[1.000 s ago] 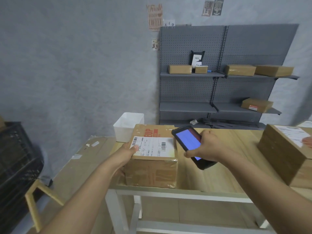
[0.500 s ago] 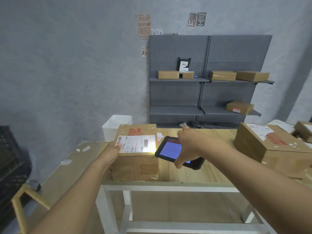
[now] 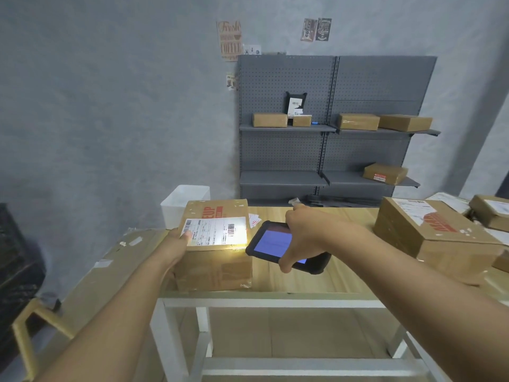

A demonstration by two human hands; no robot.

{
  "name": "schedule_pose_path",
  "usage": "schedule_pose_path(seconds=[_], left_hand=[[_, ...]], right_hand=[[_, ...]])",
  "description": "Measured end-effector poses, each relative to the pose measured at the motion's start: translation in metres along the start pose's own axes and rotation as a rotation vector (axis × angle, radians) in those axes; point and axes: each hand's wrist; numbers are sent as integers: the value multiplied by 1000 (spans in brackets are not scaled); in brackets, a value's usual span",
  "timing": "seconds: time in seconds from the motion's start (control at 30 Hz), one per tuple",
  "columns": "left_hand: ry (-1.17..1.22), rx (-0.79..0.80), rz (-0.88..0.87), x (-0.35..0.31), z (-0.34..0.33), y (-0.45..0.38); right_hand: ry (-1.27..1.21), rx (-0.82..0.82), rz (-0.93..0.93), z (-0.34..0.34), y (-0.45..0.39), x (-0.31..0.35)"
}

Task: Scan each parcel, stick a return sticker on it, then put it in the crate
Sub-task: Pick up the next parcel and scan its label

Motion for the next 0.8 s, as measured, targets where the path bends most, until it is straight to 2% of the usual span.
schedule_pose_path(seconds=[0.27,0.43,0.67,0.8], left_hand=[[-6,15,5,2,1,0],[1,22,7,4,4,1],[-32,38,14,1,4,2],[75,71,43,-1,-3,8]], right_hand=[[-41,3,-17,-4,-7,-8],[-230,-43,-43,-19,-18,-27],[-460,-87,-305,-74,-37,-84],[-514,-127,-409,-112,-48,-110]])
Point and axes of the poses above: each hand's wrist, its own y-axis away from the middle knuckle, its own z-axis out of the back of the hand, x = y × z, and after that the axes turned 10 degrees about -y, right-handed
